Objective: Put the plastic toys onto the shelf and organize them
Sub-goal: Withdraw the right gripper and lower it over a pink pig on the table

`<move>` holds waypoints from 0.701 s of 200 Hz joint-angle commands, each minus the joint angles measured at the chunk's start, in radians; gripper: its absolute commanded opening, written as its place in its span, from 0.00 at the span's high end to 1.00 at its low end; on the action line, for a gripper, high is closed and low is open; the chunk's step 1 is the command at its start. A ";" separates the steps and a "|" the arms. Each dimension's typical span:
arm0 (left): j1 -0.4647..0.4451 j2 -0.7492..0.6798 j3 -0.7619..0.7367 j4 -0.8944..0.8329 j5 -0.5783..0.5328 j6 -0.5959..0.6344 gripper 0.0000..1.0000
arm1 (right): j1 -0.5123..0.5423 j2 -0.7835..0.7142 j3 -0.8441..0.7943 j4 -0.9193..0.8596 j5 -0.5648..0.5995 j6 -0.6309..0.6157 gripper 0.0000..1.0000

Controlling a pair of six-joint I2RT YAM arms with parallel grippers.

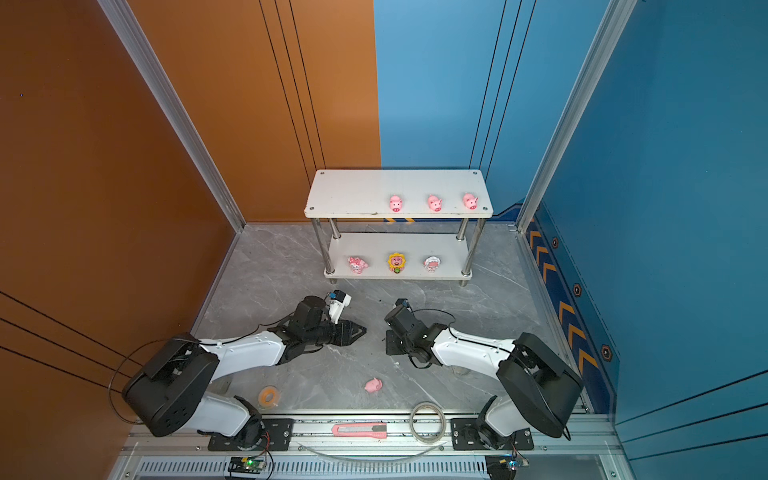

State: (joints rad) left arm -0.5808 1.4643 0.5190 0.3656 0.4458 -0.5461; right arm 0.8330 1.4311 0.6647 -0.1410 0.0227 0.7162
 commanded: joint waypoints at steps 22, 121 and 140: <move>0.003 0.028 0.040 -0.007 0.021 0.013 0.55 | -0.012 -0.123 -0.105 -0.092 0.091 0.066 1.00; -0.003 0.025 0.051 -0.007 0.024 0.005 0.56 | 0.104 -0.027 0.083 -0.224 0.153 0.059 0.34; -0.001 0.016 0.043 -0.008 0.023 0.008 0.55 | 0.110 0.056 0.111 -0.172 0.140 0.041 0.32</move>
State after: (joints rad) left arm -0.5819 1.4872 0.5407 0.3660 0.4492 -0.5465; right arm 0.9348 1.4029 0.7387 -0.3279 0.1410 0.7815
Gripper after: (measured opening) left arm 0.447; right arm 0.673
